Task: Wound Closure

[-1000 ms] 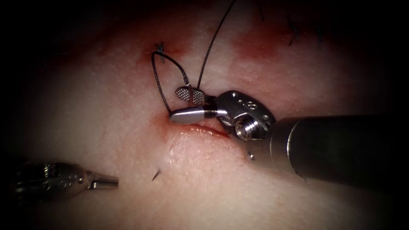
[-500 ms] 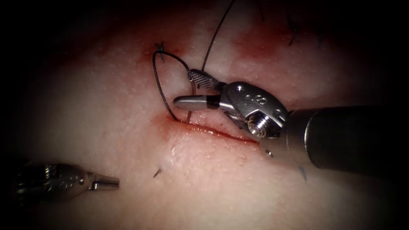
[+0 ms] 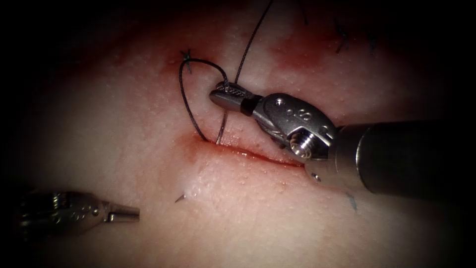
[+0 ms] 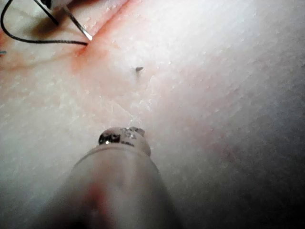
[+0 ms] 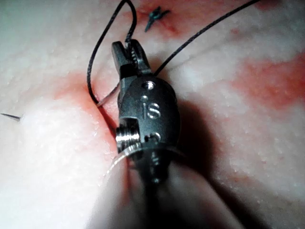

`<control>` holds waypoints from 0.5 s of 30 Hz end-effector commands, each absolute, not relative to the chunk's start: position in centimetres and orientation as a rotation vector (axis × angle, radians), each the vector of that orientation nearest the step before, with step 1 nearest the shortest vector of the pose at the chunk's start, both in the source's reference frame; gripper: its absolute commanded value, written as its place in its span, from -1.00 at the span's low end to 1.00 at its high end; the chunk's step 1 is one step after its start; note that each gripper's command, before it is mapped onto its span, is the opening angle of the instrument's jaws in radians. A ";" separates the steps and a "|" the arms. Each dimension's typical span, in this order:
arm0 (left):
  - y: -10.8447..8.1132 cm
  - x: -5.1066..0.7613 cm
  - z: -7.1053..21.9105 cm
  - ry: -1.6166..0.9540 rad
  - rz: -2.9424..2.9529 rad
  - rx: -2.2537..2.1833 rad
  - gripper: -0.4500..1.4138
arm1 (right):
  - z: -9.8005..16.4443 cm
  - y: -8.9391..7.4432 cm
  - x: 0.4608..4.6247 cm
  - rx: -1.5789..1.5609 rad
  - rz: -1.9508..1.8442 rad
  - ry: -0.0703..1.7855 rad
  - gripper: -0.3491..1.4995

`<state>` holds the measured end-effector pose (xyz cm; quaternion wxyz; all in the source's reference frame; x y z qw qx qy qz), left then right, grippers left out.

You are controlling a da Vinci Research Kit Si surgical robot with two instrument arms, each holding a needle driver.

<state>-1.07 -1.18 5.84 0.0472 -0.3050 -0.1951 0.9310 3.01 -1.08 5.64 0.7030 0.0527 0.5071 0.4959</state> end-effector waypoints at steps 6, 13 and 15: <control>-1.2 -1.20 5.9 -0.594 2.834 -0.927 -0.48 | 5.7 -1.3 3.22 0.261 1.182 1.117 -1.00; -1.2 -1.26 5.9 -0.591 2.830 -0.922 -0.48 | 5.8 -1.6 3.33 0.566 1.320 1.105 -1.00; -1.2 -1.25 5.9 -0.591 2.830 -0.923 -0.48 | 5.8 -1.7 3.35 0.591 1.330 1.103 -1.00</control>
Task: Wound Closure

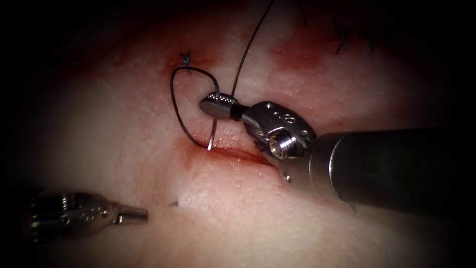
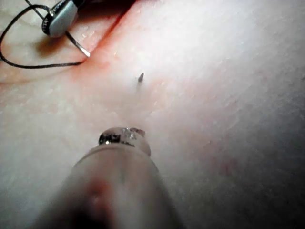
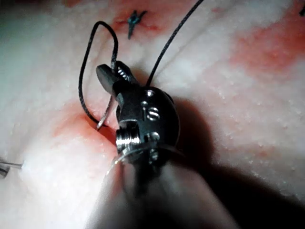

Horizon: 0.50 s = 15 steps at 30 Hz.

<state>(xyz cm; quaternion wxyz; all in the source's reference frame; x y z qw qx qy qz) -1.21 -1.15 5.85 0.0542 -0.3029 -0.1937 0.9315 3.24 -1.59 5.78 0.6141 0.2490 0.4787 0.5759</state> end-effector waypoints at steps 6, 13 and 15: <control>-1.2 -1.25 5.9 -0.591 2.830 -0.923 -0.48 | 5.7 -1.9 3.48 0.690 1.331 1.090 -1.00; -1.2 -1.26 5.9 -0.591 2.830 -0.922 -0.50 | 5.6 -2.0 3.52 0.759 1.323 1.083 -1.00; -1.2 -1.26 5.9 -0.589 2.835 -0.926 -0.50 | 5.6 -2.0 3.52 0.774 1.330 1.079 -1.00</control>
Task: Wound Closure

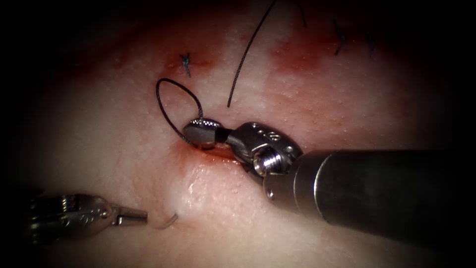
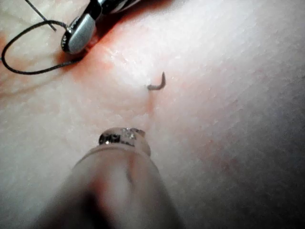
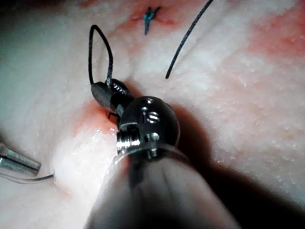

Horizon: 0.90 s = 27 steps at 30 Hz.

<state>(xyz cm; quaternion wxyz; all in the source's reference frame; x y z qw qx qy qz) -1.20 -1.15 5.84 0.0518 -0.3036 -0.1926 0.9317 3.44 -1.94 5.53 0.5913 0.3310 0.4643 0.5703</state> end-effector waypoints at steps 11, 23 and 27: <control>-1.2 -1.26 5.9 -0.551 2.866 -1.007 -0.55 | 5.5 -1.9 3.44 0.742 1.327 1.111 -1.00; -1.1 -1.28 5.9 -0.483 2.789 -1.454 -0.10 | 5.7 -1.5 2.97 0.626 1.316 1.161 0.20; -1.1 -1.32 5.8 -0.452 2.755 -1.584 0.05 | 5.7 -1.4 2.74 0.612 1.311 1.179 0.27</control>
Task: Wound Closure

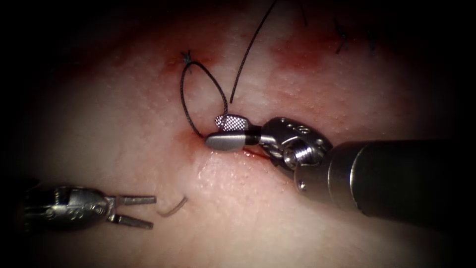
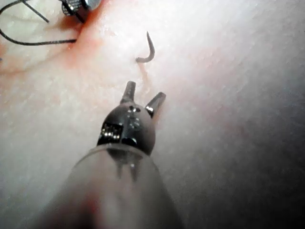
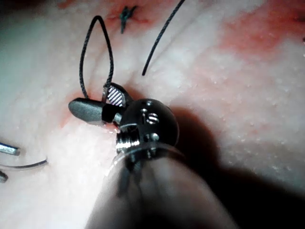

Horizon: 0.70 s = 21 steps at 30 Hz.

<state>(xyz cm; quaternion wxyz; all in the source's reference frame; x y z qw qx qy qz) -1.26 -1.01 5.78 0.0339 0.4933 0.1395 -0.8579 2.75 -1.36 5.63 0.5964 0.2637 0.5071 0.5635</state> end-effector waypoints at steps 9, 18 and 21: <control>-0.9 -1.54 5.8 0.406 -2.548 1.645 0.10 | 5.7 -1.2 2.42 0.596 1.294 1.182 0.27; -0.8 -1.74 6.0 0.440 -2.451 1.674 -0.13 | 5.8 -1.2 2.16 0.616 1.269 1.177 0.25; -0.8 -1.74 6.0 0.470 -2.411 1.685 -0.22 | 5.8 -1.3 2.09 0.668 1.223 1.184 0.11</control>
